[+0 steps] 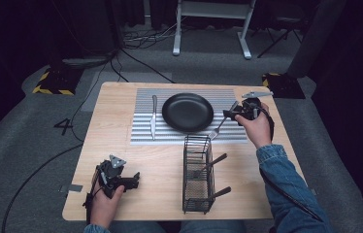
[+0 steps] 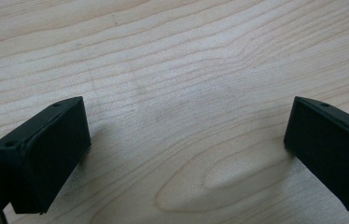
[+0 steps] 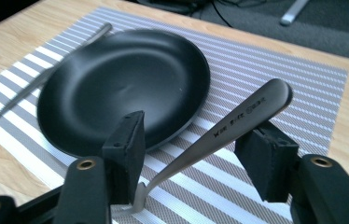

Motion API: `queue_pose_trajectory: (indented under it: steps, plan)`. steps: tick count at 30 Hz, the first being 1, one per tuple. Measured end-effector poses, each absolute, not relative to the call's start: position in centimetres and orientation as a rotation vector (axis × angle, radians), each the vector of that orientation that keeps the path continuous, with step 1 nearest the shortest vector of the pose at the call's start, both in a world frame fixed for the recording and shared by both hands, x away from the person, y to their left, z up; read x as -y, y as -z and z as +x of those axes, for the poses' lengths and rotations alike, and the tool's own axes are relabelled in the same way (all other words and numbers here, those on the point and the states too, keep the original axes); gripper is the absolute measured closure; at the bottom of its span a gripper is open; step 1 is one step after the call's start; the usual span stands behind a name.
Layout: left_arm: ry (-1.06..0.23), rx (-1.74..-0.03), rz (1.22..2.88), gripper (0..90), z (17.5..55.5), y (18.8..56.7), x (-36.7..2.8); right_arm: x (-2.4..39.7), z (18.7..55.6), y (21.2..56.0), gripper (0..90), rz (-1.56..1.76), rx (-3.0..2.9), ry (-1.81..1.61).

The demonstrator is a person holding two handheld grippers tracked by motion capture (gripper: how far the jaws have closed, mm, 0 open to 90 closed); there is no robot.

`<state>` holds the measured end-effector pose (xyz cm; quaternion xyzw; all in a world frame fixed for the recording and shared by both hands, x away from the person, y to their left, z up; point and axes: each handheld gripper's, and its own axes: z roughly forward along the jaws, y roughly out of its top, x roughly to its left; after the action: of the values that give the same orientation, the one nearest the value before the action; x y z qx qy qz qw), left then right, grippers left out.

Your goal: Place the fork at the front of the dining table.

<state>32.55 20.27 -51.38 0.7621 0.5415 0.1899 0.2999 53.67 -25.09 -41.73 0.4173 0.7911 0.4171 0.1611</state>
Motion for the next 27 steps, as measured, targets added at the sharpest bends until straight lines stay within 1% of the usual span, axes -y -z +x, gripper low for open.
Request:
queue_pose_trajectory:
  steps: [9, 27]
  plan:
    - [-0.505, -1.438, 2.024, 0.4, 32.6, 51.4, -20.3, 25.7, 53.8, 42.3, 42.9, 1.274, -2.26, -1.125]
    - [-0.504, -1.438, 2.023, 0.4, 32.6, 51.4, -20.3, 26.0, 54.9, 42.7, 44.1, 1.33, -2.225, -1.081]
